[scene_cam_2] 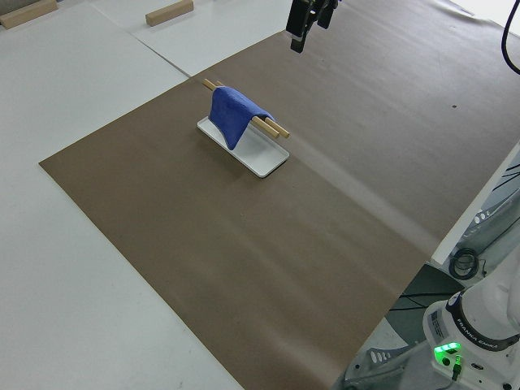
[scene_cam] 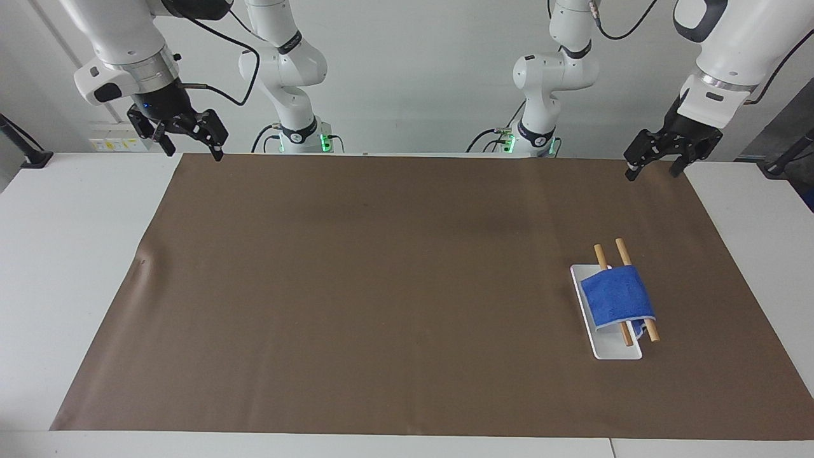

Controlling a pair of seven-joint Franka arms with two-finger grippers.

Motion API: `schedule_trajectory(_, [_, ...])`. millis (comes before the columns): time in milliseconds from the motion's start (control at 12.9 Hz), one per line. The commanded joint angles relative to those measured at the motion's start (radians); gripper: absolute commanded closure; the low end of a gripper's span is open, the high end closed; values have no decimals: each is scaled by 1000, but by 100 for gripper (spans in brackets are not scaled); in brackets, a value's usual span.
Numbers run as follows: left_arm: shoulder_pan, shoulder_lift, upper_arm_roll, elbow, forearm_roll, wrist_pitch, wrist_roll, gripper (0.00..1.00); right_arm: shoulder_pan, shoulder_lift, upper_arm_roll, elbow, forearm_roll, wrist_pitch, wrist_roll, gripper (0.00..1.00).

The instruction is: Right arm passes towel to left arm to hang

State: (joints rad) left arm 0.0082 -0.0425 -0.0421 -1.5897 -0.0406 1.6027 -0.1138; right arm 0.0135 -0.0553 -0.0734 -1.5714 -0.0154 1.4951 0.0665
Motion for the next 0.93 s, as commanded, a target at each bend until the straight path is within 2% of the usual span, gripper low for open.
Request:
schedule_trajectory(0, [-1,56,-5,83,22,-53,14,0,-6,-8,0,-16,-6,17,-25,0])
schedule_trajectory(232, [-13,39,-9,53,21,-30,10,0,-1,-14,0,-27,-6,19,-25,0])
schedule_trajectory(850, [-16,21,-9,22,50,-93,2,0,-6,-18,1,-41,-5,22,-24,0])
